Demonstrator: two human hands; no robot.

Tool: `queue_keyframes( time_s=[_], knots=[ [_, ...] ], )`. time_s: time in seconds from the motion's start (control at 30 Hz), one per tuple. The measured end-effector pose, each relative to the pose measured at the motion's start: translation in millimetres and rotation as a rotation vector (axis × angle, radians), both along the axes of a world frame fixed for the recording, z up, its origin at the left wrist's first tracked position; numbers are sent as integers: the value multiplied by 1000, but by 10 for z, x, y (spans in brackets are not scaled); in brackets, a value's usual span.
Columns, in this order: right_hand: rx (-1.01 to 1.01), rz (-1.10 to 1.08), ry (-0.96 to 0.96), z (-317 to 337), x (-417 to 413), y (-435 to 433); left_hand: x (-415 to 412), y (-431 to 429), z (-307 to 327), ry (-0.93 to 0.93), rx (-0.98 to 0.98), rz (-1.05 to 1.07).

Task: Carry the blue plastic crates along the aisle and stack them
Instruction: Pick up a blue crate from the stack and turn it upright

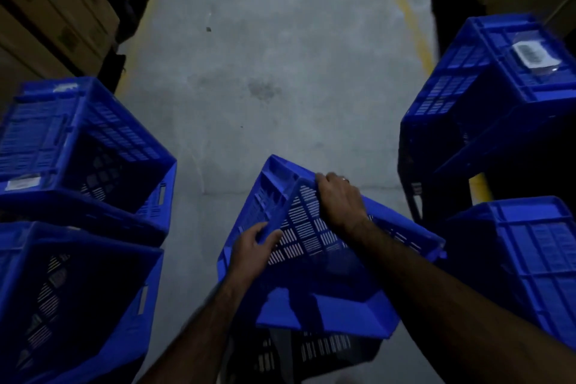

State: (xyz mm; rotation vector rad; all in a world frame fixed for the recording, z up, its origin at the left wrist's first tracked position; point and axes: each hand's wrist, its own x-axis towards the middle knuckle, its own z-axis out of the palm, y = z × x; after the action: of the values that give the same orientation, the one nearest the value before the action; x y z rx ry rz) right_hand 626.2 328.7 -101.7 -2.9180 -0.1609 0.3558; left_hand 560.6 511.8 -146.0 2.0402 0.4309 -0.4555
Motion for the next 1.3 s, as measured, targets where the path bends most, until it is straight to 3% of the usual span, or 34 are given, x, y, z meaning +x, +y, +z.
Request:
queue_keyframes(
  time_s=[0.17,0.4,0.53,0.73,0.87,1.1,1.3],
  knots=[
    [93,-55,-76,-402,17,148,401,516,-386,48,22,-13],
    [-58,-227,98,-1409,-506,-619,838,1212,-1227,176,12,104],
    [-122,-303,170,-1984,-657,-878,917,1510,-1756,194,102,107],
    [43,-718,107,-2557,-711,-1008,862,1705,-2296,294,28,201],
    [174,-765,263,-2875,-599,-1036,742,1820,-2549,285,10,255],
    [436,-896,333,-2976,-473,-1033,698,1782,-2627,337,84,271],
    [491,-872,343,-2298,-487,-1102,652,1707,-2046,310,168,218]
  ],
)
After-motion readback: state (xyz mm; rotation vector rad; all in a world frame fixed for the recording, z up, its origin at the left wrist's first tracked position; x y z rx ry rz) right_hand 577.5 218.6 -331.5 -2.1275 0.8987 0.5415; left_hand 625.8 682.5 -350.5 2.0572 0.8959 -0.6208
